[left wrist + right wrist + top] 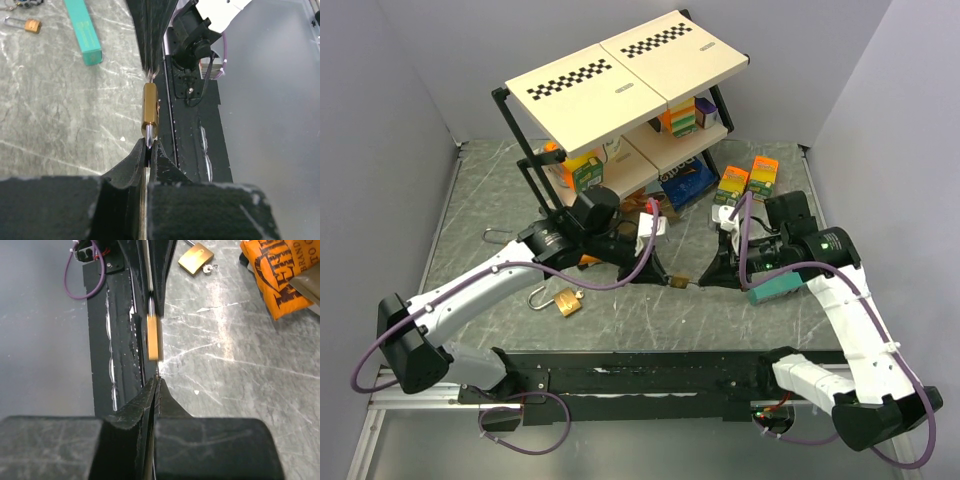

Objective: Lock with the key
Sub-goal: Place the key at the center of the board.

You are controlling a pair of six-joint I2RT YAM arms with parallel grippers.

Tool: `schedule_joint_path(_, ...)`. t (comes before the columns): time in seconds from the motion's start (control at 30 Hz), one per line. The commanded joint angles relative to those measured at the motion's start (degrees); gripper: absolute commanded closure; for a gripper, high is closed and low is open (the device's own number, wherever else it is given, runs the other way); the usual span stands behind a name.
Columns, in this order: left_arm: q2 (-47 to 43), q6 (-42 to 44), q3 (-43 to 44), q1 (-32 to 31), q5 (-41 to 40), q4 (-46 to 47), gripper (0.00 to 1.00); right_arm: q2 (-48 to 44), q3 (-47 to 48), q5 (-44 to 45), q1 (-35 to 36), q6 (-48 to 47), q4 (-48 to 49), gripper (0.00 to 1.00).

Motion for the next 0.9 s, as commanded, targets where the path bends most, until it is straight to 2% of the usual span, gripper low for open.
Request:
schedule_joint_path(0.0, -3.82, 1.32, -1.22, 1.99, 1.53, 0.41, 0.99, -0.19, 0.76, 0.98, -3.03, -5.97, -5.53, 1.0)
schedule_joint_path(0.17, -4.78, 2.36, -2.46, 2.69, 1.09, 0.23, 0.99, -0.19, 1.11, 0.89, -4.88, -8.62, -8.27, 1.0)
schedule_joint_path(0.3, -5.84, 3.6, -3.95, 2.78, 0.12, -0.21, 0.99, 0.43, -0.55, 3.16, -7.34, -3.98, -5.03, 1.0)
schedule_joint_path(0.43, -6.02, 3.69, -4.83, 2.69, -1.28, 0.49, 0.99, 2.62, -6.86, 10.36, -10.33, 8.82, 8.2, 1.0)
schedule_joint_path(0.53, -5.32, 4.47, -5.09, 2.52, -1.99, -0.38, 0.99, 3.94, -12.13, 19.76, -10.77, 17.36, 19.09, 1.0)
schedule_joint_path(0.67, -4.7, 5.01, -5.97, 2.17, -2.6, -0.04, 0.99, 6.66, -18.31, 29.44, -12.0, 23.8, 32.37, 1.0)
schedule_joint_path(0.87, -4.87, 4.83, -6.32, 1.99, -3.13, -0.3, 0.99, 20.28, -15.86, 33.41, -18.67, 27.33, 38.21, 1.0)
